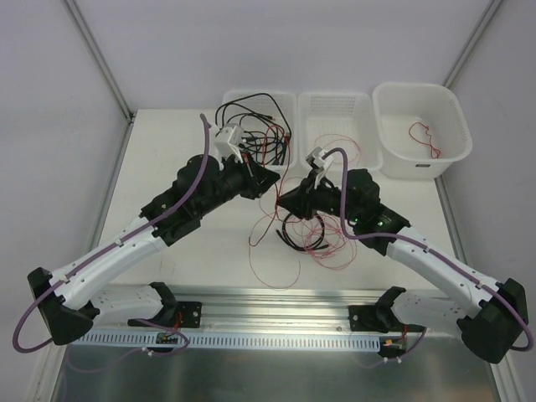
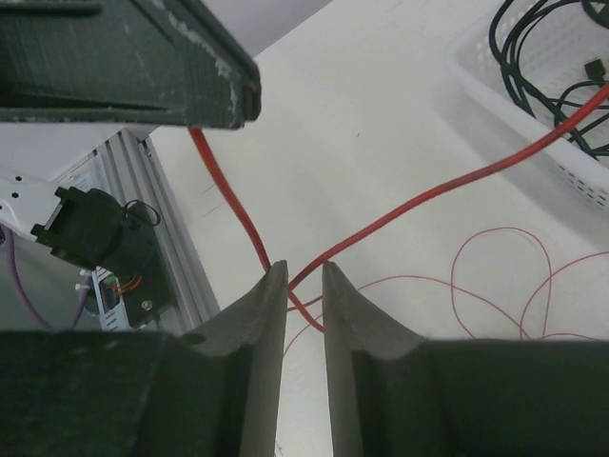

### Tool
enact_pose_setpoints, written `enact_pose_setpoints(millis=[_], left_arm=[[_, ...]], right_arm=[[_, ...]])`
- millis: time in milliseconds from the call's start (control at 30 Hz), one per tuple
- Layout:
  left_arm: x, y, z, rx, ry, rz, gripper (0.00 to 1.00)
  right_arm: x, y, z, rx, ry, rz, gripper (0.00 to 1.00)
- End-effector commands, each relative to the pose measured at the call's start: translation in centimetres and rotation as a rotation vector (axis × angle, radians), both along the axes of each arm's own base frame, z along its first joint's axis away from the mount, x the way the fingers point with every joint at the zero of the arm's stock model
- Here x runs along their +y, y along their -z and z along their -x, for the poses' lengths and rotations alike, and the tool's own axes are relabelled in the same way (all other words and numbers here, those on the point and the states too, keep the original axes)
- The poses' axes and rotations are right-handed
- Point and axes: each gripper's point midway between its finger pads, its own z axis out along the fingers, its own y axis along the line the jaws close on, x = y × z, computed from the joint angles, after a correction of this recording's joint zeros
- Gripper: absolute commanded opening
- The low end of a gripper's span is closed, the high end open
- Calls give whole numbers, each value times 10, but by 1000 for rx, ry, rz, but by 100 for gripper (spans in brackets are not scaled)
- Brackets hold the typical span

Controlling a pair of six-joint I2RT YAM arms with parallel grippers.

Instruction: Untangle the cables

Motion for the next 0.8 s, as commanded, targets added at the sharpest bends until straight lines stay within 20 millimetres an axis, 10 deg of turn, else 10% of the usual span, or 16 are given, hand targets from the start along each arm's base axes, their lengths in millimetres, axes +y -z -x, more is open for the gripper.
enact_pose_setpoints(millis=[0, 300, 600, 767], left_arm=[[12, -33, -4, -53, -76, 129, 0], [17, -37, 0, -57, -84, 147, 0], [17, -16, -3, -43, -91, 101, 0], [12, -29, 0, -147, -22, 38, 0]], right_arm=[[10, -22, 13, -63, -88, -80, 25], [15, -19, 25, -57, -166, -87, 37], [-8, 25, 7, -51, 0, 89, 94], [-12, 44, 1, -72, 47, 146, 97]])
